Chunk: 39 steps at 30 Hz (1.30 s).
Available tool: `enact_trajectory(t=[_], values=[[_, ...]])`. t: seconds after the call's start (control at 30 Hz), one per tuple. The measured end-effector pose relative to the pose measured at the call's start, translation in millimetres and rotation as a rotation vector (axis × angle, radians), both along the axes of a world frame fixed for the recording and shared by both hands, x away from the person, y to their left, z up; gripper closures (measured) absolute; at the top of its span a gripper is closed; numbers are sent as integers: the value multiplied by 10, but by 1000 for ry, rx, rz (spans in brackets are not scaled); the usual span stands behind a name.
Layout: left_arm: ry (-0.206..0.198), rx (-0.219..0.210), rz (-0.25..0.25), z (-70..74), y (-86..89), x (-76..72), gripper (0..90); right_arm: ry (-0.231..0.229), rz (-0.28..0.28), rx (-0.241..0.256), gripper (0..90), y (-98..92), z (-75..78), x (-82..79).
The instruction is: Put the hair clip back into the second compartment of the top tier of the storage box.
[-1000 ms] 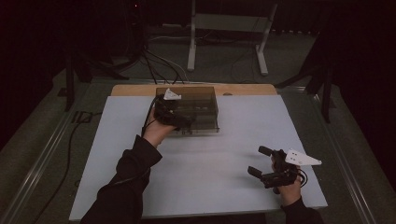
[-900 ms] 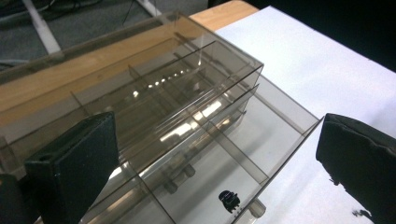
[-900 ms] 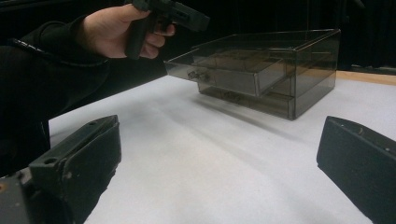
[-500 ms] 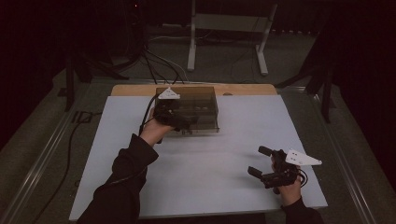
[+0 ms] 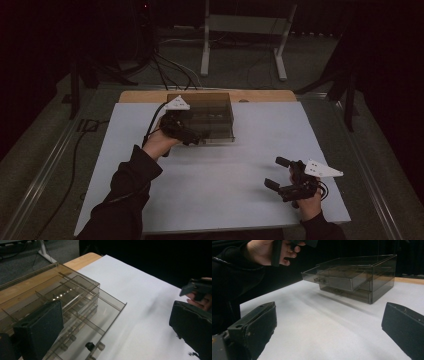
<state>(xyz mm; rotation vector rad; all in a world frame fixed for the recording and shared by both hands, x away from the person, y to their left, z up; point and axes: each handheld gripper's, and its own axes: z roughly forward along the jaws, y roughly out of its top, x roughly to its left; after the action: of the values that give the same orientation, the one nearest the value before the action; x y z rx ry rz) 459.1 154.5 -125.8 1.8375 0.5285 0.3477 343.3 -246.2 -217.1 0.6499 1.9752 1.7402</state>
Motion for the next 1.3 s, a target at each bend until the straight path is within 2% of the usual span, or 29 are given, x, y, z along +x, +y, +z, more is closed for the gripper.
enact_trajectory(t=[0.27, 0.43, 0.53, 0.73, 0.77, 1.0, 1.3], values=[[-31, 1, 2, -12, 124, -166, 4, 3, -1, 4, 0, -5, 1, -3], [-51, 22, 31, -86, 232, -256, 4, 1, 0, 3, 0, -3, 2, -7], [-40, 16, 53, -171, 299, -290, 4, 1, -1, 3, 0, -5, 4, -7], [-34, 38, 83, -329, 432, -369, 4, 1, 1, 1, 0, 1, 3, -6], [-32, 29, 87, -354, 457, -379, 4, 2, 1, 1, 0, 3, 2, -5], [-17, 38, 102, -549, 593, -439, 4, 2, 0, 0, 0, 6, 2, -4], [8, 28, 112, -778, 709, -489, 4, 2, 0, -2, 0, 6, 3, -5]])
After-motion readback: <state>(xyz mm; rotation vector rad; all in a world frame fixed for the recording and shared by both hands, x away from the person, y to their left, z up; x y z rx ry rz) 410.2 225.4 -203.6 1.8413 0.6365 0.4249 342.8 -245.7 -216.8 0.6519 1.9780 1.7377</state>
